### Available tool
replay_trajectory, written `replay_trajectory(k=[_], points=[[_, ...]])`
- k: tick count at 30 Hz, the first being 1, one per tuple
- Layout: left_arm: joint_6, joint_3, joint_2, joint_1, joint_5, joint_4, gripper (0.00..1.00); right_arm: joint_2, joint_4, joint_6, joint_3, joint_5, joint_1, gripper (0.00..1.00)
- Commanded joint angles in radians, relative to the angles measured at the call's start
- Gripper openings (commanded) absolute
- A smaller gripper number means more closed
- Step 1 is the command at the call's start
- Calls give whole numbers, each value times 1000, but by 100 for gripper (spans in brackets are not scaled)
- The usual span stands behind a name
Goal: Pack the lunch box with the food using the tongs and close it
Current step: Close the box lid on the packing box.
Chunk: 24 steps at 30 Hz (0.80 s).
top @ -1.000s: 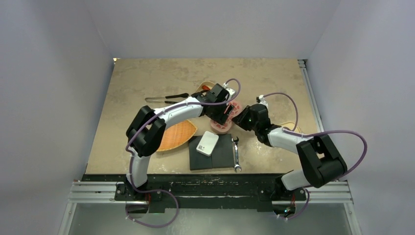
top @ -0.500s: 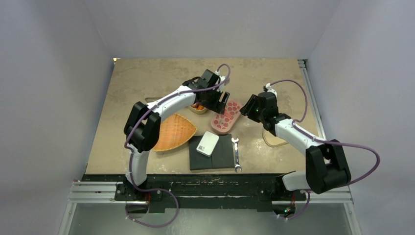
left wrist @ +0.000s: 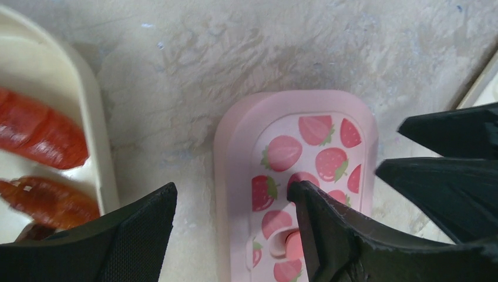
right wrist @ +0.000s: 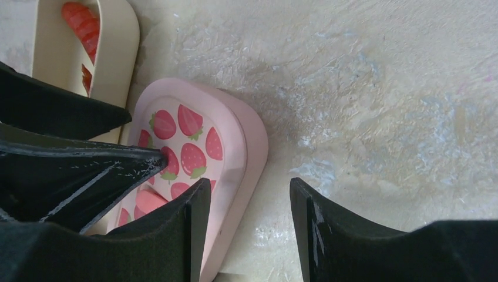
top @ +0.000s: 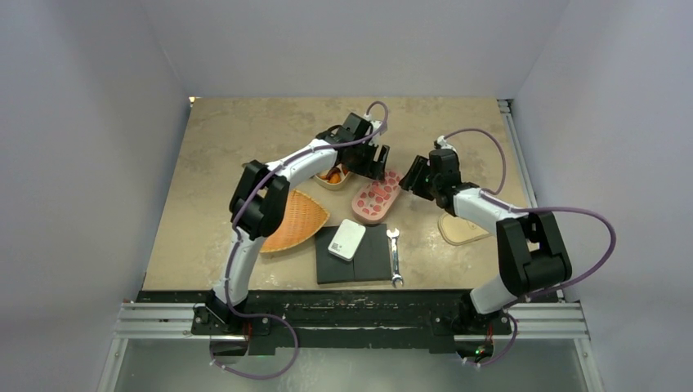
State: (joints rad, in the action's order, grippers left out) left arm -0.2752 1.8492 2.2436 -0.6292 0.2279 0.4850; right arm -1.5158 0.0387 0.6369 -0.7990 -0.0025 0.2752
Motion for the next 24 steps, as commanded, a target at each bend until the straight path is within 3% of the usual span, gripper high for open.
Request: replay_trajectory(k=[1,18,24], points=[[-10,65,32,-1,18,-44,71,-58,70,-40,-38,-46,-12,55],[-4,-194,27,-4,-113,-49,59,-182,148,4,105,-117,-11,34],[31,-235,27,-40,-247,-27,59,-199,183,25,177,-131,-10,27]])
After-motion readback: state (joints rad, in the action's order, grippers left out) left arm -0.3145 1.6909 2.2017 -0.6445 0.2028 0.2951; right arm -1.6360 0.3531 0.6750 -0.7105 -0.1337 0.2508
